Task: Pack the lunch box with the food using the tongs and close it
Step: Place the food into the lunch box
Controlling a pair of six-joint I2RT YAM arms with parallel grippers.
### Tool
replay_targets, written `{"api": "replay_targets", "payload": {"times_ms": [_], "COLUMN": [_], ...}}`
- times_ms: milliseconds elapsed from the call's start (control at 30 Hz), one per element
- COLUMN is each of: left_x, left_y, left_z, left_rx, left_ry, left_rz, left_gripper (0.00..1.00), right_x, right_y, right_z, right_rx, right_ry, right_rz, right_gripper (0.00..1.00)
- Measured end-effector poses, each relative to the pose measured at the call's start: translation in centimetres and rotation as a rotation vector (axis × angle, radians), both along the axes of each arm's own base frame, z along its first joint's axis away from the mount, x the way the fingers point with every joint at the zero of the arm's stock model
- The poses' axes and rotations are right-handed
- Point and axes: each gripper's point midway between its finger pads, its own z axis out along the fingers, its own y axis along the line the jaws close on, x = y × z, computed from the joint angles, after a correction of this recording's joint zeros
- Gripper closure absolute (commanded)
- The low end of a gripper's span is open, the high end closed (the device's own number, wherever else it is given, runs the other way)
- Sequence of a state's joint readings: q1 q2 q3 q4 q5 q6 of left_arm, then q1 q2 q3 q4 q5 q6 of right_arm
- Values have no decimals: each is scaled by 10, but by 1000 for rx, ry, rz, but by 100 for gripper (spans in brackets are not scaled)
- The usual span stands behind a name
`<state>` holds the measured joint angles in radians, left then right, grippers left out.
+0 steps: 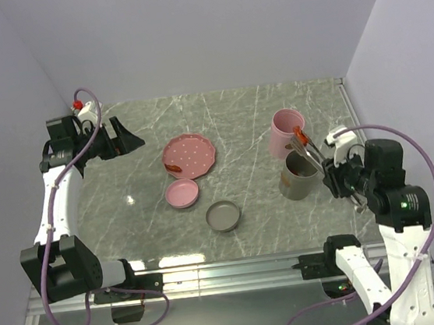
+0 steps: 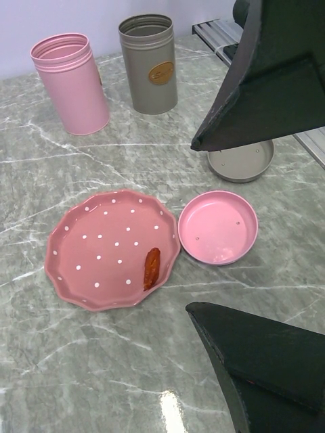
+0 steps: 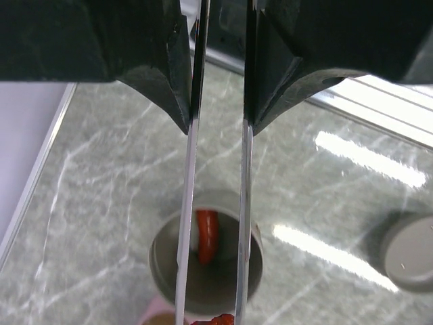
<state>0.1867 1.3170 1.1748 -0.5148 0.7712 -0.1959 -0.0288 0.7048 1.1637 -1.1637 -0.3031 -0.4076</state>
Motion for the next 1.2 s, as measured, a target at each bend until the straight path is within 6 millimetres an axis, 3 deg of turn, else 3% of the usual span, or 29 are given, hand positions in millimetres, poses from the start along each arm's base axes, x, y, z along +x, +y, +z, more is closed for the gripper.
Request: {"api": "replay_targets", "payload": {"times_ms": [167,400,700,767,933,1200], "left_x": [-1,-4,-5,-5,-5,-6], "left_y": [0,-1,-1,-1,-1,-2], "left_z": [1,6,8,8,8,8], "left_rx": [-1,5,14,14,13,5], "left_ry": [0,-14,-27,-27,-27,-27], "left_rz": [-1,-5,-10,-10,-10,-20], "left_gripper": [1,1,1,0,1,1], "right_x": [-20,-27,-27,-28,-28,-8], "right_y": [-6,-11,-12,-12,-11,11], "right_z": [-18,-34,-40,-39,-37,-2], "right_rx": [-22,-30,-24,-22,-18,79], "right_ry": [51,120,170,172,174,144], "right_rz": [-16,-44,-49,-47,-45,45], "right_gripper": [73,68,49,44,43,44]}}
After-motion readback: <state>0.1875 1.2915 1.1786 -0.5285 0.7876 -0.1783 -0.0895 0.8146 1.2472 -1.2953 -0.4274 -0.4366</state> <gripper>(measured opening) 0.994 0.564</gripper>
